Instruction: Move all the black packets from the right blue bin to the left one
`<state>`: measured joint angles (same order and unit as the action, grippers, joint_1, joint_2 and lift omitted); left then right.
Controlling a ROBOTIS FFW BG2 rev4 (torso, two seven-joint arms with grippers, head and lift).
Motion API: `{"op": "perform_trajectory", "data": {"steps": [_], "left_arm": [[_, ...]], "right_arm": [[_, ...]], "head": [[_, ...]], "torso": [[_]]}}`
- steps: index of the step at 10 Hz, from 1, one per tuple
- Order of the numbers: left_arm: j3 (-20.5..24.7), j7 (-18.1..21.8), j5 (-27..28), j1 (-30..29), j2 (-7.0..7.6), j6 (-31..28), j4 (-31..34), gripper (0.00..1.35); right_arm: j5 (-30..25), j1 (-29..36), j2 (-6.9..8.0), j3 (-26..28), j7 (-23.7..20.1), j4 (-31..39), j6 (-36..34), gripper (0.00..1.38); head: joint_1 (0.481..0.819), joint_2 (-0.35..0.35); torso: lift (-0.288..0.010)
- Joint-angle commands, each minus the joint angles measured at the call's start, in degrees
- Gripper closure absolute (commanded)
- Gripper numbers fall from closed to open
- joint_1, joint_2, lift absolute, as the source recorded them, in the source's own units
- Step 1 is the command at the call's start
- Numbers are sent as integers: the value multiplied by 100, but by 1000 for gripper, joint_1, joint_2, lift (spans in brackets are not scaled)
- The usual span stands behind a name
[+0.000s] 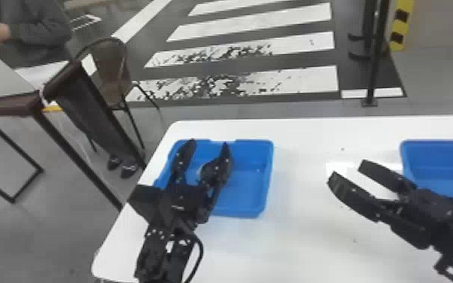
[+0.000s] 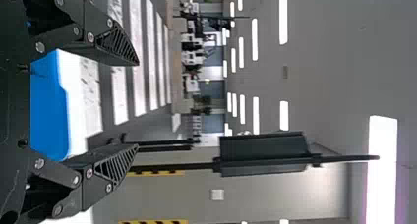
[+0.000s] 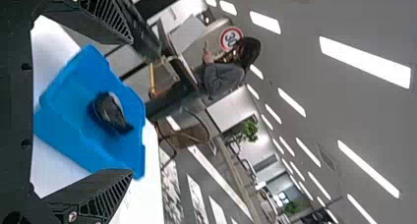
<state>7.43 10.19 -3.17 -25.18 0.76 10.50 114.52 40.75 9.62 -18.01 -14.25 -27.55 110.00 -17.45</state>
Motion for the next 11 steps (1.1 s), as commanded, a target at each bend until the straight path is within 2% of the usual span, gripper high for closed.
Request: {"op": "perform_trajectory", "data": {"steps": [1,2,4,5,6,7,9,11], "left_arm": [[-69,0,-369,-547,-59,-79,901,226],[-172,18,-654,-871,-41,-318,1379,220],[-263,53,-803,-1405,-32,-698,2181,220],[-274,70,-848,-1574,-32,-895,2392,219],[-274,106,-906,-1630,-32,-1007,2434,217],[-274,158,-928,-1644,-32,-1204,2462,216],[-286,202,-928,-1616,-15,-1331,2462,216],[-320,255,-928,-1602,12,-1443,2462,217]], "right_arm": [[-704,233,114,820,101,482,-490,93],[-1230,359,202,1391,197,918,-1109,93],[-1767,598,325,2191,558,1692,-2333,93],[-2075,753,439,2556,848,2156,-3022,93],[-2224,809,492,2751,1146,2395,-3626,93],[-2361,781,492,2808,1516,2634,-4526,93],[-2475,542,492,2819,1946,2634,-5412,93],[-2464,22,483,2785,2043,2001,-5750,90]], "head": [[695,297],[695,255],[695,129],[695,102],[695,44],[695,-15],[695,-98],[695,-126]], "torso": [[-140],[-140],[-140],[-140],[-140],[-140],[-140],[-140]]}}
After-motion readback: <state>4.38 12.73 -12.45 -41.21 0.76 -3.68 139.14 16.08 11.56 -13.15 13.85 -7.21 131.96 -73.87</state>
